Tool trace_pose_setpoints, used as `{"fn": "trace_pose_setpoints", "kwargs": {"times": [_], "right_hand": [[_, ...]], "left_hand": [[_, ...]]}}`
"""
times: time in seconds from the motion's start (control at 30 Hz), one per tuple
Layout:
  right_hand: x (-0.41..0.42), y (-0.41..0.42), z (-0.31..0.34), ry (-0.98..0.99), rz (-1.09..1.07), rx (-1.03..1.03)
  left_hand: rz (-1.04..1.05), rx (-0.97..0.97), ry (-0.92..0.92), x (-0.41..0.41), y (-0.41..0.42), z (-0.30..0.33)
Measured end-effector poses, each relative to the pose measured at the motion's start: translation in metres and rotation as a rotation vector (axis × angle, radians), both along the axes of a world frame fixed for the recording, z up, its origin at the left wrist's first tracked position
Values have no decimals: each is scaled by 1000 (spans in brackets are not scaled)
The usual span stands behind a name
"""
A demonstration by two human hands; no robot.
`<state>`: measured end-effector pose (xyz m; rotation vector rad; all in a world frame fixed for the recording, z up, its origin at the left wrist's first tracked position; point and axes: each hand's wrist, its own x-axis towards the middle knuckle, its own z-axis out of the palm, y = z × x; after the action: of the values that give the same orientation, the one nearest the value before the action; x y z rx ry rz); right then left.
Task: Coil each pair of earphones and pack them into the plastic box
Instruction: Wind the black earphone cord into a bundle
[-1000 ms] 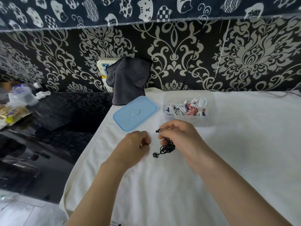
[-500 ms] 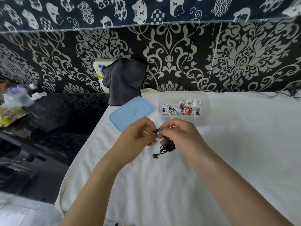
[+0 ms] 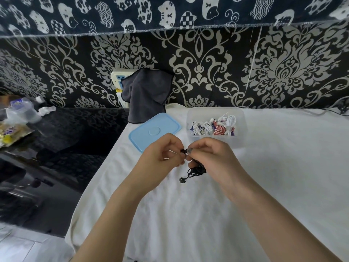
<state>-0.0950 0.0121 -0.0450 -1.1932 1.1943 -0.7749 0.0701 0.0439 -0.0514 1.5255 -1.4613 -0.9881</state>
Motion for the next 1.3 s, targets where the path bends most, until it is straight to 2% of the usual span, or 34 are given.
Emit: {"fn": "trace_pose_setpoints", "kwargs": {"times": [0.43,0.57,0.77,1.0,1.3], "right_hand": [[-1,0,-1,15,-13,-91],[-4,-2,2,-80,5,-6],[-7,-8,5,-274,49,227],[-7,-9,9,-461,55,347],[-7,-7,13,-468,123,226]], "left_hand": [[-7,-43,-42,1,1,4],[-16,-55,-55,3,2,7],[-33,-78,-27,5,2,10],[-65,-85,123,5,2,13],[-84,-36,400,6,2,11]]}}
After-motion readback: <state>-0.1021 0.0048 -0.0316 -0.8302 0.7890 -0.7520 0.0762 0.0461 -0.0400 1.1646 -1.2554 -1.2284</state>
